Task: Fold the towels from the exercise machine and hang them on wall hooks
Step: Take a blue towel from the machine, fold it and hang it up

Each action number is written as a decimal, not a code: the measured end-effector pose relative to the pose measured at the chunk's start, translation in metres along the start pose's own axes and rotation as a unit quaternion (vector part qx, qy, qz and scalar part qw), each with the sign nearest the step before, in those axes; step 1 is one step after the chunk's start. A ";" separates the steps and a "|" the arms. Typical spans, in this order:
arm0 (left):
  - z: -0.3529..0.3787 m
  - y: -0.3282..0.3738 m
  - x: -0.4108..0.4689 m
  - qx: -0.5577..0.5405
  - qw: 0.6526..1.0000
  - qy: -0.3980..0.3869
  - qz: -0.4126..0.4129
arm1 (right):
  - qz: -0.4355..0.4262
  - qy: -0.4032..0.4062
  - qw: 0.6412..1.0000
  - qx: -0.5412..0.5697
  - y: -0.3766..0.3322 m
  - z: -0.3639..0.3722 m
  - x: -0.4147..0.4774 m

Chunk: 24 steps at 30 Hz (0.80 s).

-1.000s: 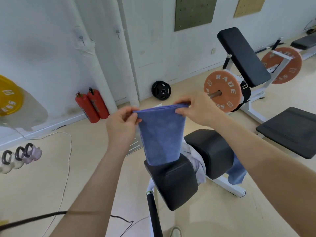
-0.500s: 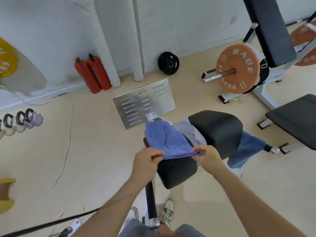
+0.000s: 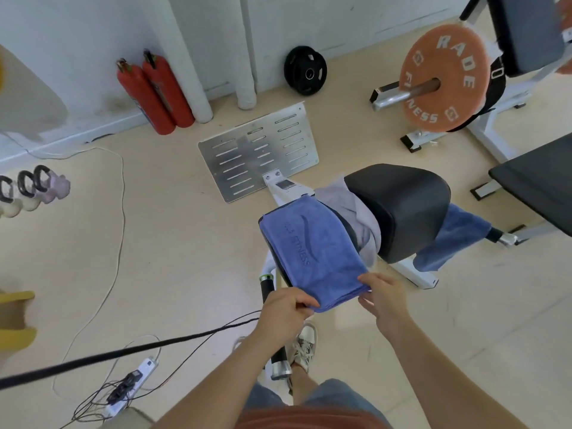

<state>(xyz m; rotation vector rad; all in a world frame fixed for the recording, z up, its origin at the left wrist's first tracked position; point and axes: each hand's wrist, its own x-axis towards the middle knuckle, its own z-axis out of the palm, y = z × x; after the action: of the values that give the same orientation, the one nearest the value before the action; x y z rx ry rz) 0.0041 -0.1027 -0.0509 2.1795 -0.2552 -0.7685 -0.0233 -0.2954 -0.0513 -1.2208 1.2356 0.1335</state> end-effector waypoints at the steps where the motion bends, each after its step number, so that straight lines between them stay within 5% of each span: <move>1: 0.003 0.002 -0.001 -0.009 1.000 0.004 0.004 | 0.008 -0.007 0.998 0.056 0.004 0.001 0.000; 4: 0.013 0.011 -0.005 -0.047 0.999 0.013 0.012 | 0.062 -0.047 0.966 0.247 0.017 0.008 0.000; 6: 0.018 0.018 -0.006 -0.044 0.999 0.011 0.024 | 0.119 -0.103 0.947 0.280 0.025 0.015 -0.007; 9: 0.015 0.021 -0.005 0.022 0.999 -0.042 0.014 | 0.093 -0.111 0.962 0.233 0.035 0.023 -0.015; 11: 0.010 0.019 -0.002 0.048 0.997 -0.064 -0.006 | 0.016 -0.007 0.983 0.183 0.038 0.027 -0.016; 14: 0.005 0.013 0.007 -0.068 0.990 0.055 -0.106 | -0.064 0.103 0.987 0.106 0.042 0.034 -0.013; 18: -0.007 0.005 0.034 -0.312 0.896 0.154 -0.276 | -0.086 0.155 0.984 0.025 0.044 0.043 -0.015; 24: -0.035 -0.009 0.071 -0.330 0.870 0.194 -0.312 | -0.118 0.164 0.979 -0.023 0.051 0.040 -0.018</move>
<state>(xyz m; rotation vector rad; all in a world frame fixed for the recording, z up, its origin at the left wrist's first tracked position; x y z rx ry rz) 0.0811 -0.1042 -0.0712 1.6720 0.8462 -0.6003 -0.0392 -0.2351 -0.0761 -1.4604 1.3617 -0.2245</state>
